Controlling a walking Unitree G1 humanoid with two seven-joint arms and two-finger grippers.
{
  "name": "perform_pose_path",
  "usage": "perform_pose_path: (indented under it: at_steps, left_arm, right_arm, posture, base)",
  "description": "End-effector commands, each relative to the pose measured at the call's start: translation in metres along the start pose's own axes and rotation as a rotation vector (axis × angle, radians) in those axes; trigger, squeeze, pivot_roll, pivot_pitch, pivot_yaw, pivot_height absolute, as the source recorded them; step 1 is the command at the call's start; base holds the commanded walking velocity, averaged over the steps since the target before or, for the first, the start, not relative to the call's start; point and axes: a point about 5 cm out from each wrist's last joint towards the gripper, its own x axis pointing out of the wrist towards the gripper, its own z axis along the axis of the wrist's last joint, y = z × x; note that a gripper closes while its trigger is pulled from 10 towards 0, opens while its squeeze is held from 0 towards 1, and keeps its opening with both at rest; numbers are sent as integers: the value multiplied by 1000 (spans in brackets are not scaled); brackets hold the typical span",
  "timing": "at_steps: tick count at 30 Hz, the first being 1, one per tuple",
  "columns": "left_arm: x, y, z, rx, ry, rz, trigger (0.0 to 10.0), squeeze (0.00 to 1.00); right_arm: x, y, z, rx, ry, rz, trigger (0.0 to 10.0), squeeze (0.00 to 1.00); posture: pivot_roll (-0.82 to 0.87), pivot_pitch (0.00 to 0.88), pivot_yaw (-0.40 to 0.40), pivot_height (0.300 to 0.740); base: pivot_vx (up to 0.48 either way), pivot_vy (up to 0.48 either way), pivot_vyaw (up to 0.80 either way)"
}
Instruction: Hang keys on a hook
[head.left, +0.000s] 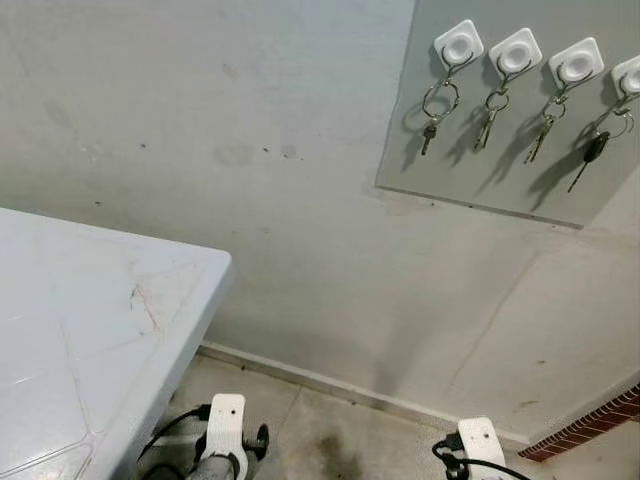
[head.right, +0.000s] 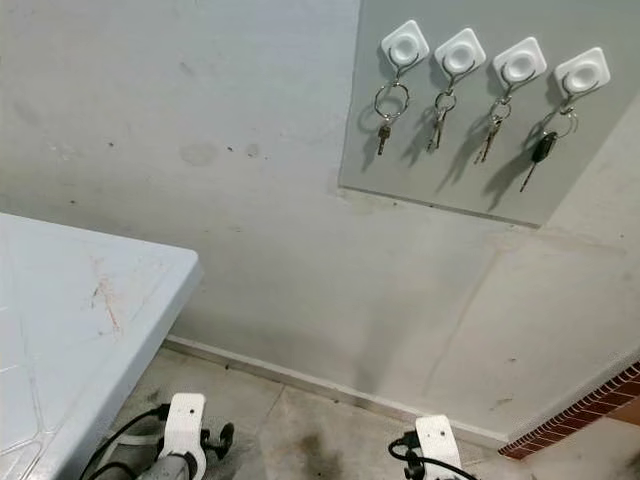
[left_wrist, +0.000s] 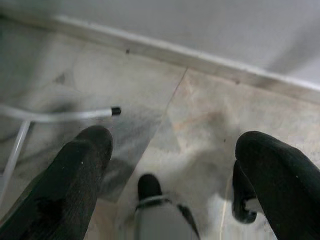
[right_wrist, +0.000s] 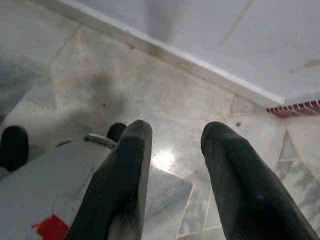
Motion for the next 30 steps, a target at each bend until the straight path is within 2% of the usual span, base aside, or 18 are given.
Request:
perform_pose_path:
  at_steps: [1,30]
  left_arm:
    - [-1,1,-4,2,16,9,10000,0]
    - [1,0,1,-10,9,2,10000,0]
  right_arm:
    - [-1,-1,-2,6,13,-16,10000,0]
    - [-2,0,-7,-13,32,-3,10000,0]
  posture:
    - [-26,0,-41,740]
    - [-24,0,-48,740]
  base:
    - [0,-379,0]
    - [0,-447,0]
